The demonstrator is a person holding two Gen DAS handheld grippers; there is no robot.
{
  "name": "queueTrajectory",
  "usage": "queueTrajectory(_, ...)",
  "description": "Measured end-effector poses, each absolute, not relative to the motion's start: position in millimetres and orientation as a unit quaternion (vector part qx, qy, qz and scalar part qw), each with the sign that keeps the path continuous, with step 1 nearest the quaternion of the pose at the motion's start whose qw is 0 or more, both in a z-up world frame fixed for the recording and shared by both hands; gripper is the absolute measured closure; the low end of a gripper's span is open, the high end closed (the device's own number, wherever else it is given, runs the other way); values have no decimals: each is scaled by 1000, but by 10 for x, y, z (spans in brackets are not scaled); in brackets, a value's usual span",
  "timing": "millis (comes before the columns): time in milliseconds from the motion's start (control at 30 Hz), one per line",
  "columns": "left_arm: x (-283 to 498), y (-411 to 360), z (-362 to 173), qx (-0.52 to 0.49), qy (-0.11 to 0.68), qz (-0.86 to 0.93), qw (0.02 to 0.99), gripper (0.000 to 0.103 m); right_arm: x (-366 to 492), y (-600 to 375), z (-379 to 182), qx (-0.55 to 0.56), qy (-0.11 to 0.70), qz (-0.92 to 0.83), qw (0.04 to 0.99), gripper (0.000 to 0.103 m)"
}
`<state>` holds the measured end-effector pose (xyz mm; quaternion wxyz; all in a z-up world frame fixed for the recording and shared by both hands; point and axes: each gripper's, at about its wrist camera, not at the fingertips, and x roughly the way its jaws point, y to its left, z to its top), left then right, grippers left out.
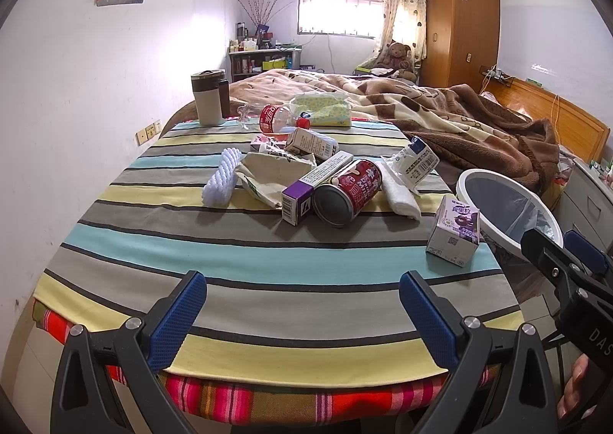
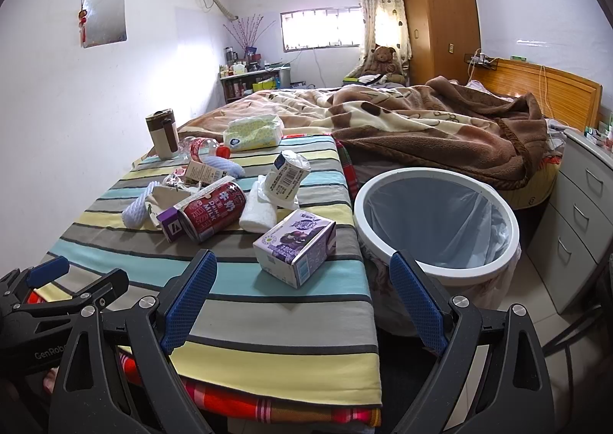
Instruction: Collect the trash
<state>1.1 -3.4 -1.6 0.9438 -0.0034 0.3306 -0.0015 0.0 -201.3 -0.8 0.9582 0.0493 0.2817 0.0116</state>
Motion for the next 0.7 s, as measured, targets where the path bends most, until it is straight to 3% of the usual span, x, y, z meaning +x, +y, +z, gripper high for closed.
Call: queueTrajectory(700, 21, -9, -19, -7, 333, -2, 943, 1, 6, -1991, 0, 47, 284, 11, 958, 10)
